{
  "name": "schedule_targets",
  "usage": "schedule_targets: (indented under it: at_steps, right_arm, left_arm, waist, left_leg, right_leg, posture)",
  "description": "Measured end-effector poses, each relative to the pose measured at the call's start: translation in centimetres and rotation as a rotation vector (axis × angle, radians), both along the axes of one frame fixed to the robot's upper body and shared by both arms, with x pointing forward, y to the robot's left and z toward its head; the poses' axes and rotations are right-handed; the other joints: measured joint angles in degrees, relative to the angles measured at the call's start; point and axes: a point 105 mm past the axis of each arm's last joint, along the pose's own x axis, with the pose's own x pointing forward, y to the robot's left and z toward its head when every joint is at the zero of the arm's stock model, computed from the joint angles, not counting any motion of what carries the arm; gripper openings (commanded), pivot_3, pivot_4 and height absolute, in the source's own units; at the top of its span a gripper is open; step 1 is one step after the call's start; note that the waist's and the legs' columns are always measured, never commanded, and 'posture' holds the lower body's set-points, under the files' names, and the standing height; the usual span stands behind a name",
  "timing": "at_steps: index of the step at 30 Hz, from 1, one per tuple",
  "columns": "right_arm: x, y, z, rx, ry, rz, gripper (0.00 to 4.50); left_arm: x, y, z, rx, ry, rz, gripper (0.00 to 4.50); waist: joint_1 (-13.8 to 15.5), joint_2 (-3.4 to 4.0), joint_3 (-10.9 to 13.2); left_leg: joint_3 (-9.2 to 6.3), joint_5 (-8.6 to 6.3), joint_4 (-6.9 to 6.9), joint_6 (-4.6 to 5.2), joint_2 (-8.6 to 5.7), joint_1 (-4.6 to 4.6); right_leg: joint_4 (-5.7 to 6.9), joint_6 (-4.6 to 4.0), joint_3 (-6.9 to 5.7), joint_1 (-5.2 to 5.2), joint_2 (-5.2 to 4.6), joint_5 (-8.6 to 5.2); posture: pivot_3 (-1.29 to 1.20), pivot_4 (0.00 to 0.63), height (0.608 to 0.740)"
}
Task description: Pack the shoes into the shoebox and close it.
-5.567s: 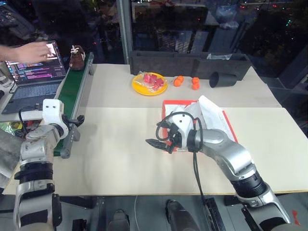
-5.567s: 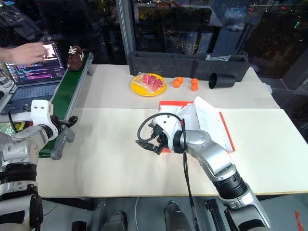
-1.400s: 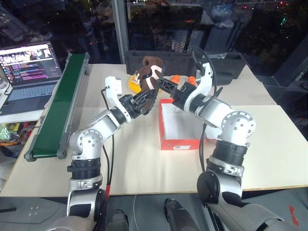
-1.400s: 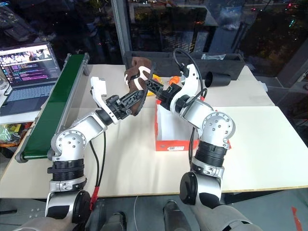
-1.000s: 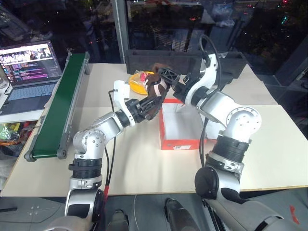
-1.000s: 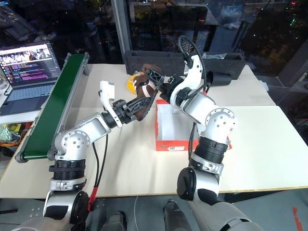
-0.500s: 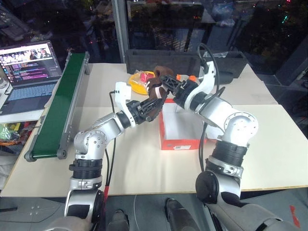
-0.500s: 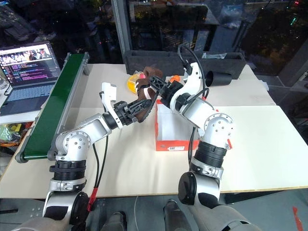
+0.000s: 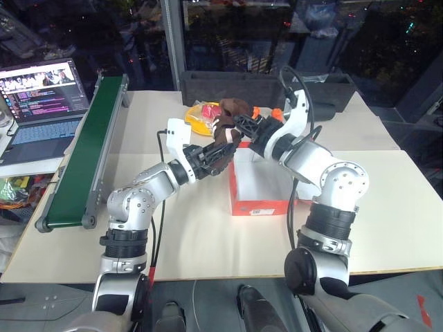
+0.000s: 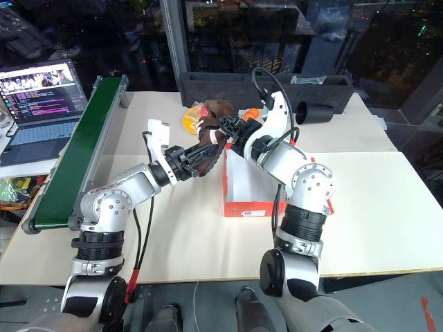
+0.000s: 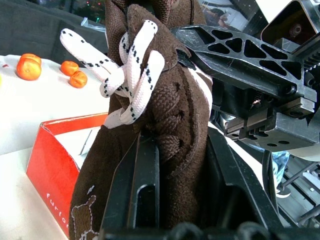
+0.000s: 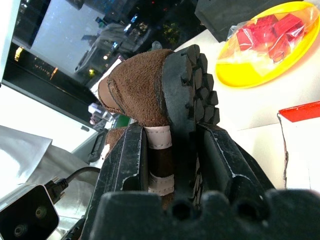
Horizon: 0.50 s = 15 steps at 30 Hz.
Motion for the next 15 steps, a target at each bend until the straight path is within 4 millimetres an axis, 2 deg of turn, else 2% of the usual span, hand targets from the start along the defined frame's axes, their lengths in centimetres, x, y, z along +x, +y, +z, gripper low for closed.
schedule_targets:
  at_steps: [3,8,10,13,15]
  right_arm:
    - [0.04,-0.04,-0.26,0.005,0.009,-0.017,0.63]
    - [-0.03,-0.02,-0.22,-0.011,0.002,-0.021,0.57]
    - [-0.02,-0.09,-0.19,-0.017,-0.002,-0.024,0.57]
    - [0.01,-0.28,-0.44,-0.019,0.004,-0.031,0.57]
    - [0.03,-0.43,-0.91,-0.019,0.017,-0.036,0.57]
  left_arm:
    - [0.04,-0.04,-0.09,0.007,0.001,0.003,0.77]
    - [0.04,-0.08,-0.09,0.006,0.001,0.003,0.77]
    - [0.07,-0.17,-0.09,-0.001,0.004,0.006,1.6]
    - [0.17,0.09,-0.04,0.002,0.0,0.018,2.63]
    - [0.22,0.22,-0.08,0.011,-0.002,0.023,2.63]
  waist:
    - [0.0,0.0,0.0]
    - [0.0,0.0,0.0]
    - [0.0,0.01,0.0]
    - [0.0,0.01,0.0]
    - [0.0,0.01,0.0]
  left_leg:
    - [0.0,0.0,0.0,0.0,0.0,0.0]
    - [0.0,0.0,-0.01,0.0,0.0,0.0]
    - [0.0,0.0,0.0,0.0,0.0,0.0]
    - [0.0,0.0,-0.02,0.0,0.0,0.0]
    - [0.0,0.0,-0.03,0.0,0.0,0.0]
  right_leg:
    - [0.0,0.0,0.0,0.0,0.0,0.0]
    - [0.0,0.0,0.0,0.0,0.0,0.0]
    - [-0.01,0.0,0.0,0.0,0.0,0.0]
    - [-0.01,-0.01,0.0,0.0,0.0,0.0]
    - [-0.01,-0.01,0.0,0.0,0.0,0.0]
  posture:
    - [0.0,0.15,0.707]
    - [0.0,0.15,0.707]
    - [0.0,0.15,0.707]
    - [0.0,0.15,0.707]
    - [0.0,0.15,0.707]
